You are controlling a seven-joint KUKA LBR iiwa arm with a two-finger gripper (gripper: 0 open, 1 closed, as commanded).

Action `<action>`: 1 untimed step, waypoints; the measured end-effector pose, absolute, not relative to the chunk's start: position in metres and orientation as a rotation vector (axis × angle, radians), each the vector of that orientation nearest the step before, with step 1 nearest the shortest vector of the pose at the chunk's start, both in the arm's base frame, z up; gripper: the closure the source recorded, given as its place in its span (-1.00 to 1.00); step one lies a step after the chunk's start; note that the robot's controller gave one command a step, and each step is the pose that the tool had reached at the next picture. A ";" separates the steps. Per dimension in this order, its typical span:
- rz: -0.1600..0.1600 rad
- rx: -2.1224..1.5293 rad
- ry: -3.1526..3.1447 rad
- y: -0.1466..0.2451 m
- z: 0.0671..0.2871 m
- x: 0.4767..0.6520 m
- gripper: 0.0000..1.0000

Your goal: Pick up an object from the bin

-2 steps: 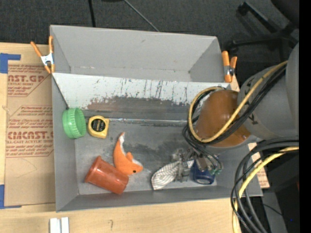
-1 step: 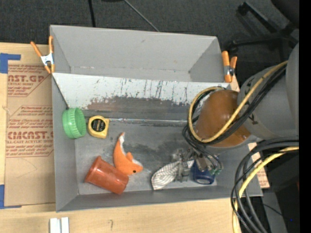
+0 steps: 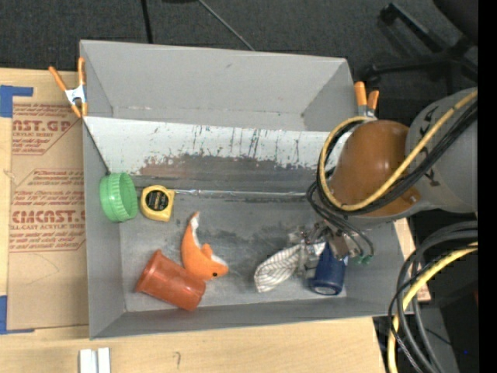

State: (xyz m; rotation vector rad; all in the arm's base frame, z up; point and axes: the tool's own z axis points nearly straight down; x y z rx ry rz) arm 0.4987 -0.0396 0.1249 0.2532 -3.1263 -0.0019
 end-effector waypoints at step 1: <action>0.000 0.282 -3.133 -0.034 0.273 0.519 1.00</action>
Offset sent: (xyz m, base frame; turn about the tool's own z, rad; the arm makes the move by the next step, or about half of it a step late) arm 0.0000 0.0000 0.0000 0.0000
